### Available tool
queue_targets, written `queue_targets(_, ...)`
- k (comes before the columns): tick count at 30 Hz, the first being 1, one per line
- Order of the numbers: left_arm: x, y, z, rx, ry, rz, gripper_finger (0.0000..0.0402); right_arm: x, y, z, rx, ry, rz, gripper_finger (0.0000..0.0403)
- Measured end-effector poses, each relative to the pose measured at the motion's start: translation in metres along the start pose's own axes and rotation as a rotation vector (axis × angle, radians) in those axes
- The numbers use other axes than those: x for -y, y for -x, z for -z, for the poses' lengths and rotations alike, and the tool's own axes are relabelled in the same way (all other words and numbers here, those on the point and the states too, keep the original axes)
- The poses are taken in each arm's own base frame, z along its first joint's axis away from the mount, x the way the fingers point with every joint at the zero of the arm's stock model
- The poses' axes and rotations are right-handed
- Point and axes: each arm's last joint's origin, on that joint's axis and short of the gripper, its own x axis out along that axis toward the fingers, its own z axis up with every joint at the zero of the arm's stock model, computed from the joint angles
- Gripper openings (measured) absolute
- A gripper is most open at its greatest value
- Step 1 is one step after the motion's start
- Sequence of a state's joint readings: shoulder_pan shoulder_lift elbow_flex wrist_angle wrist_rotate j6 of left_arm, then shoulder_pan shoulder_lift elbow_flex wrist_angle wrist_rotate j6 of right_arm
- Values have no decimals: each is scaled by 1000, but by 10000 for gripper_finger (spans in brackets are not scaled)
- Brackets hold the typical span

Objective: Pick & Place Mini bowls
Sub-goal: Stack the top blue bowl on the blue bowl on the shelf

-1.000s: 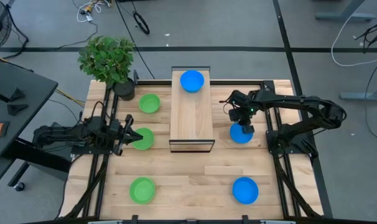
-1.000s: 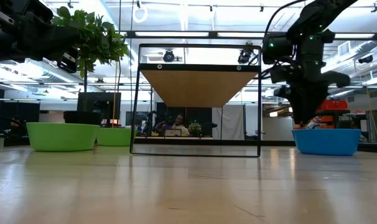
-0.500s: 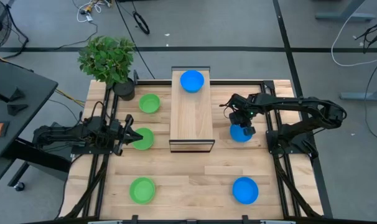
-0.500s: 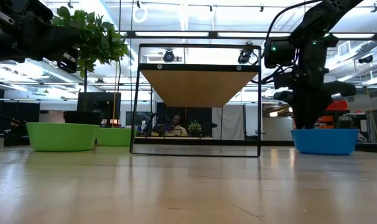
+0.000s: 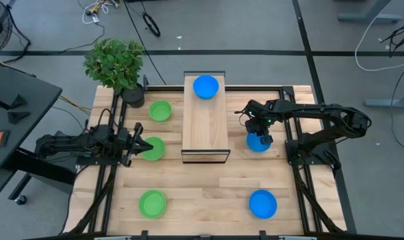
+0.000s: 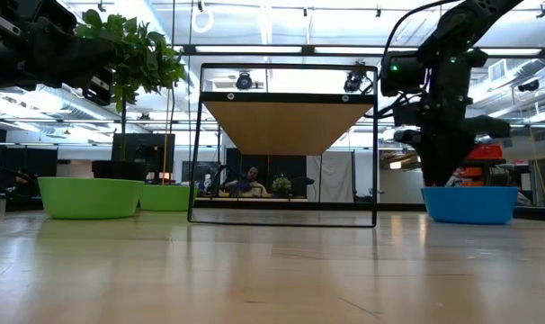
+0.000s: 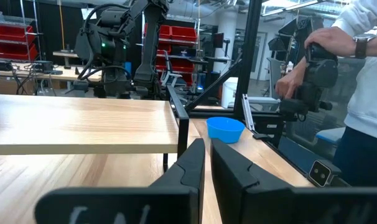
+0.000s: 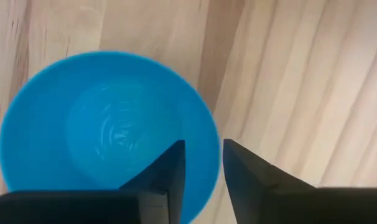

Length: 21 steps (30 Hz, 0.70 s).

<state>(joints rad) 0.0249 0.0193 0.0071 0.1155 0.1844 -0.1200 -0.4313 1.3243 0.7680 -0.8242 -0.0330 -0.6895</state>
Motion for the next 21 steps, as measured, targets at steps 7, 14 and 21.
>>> queue_targets(7,0,0,0,0,0,0,30,4,4,-4,20,0,17,110)
queue_targets(14,0,0,0,1,0,0,30,4,-5,-3,-30,23,-25,110)
queue_targets(21,0,0,0,0,0,0,30,6,-11,-5,-52,53,-20,110)
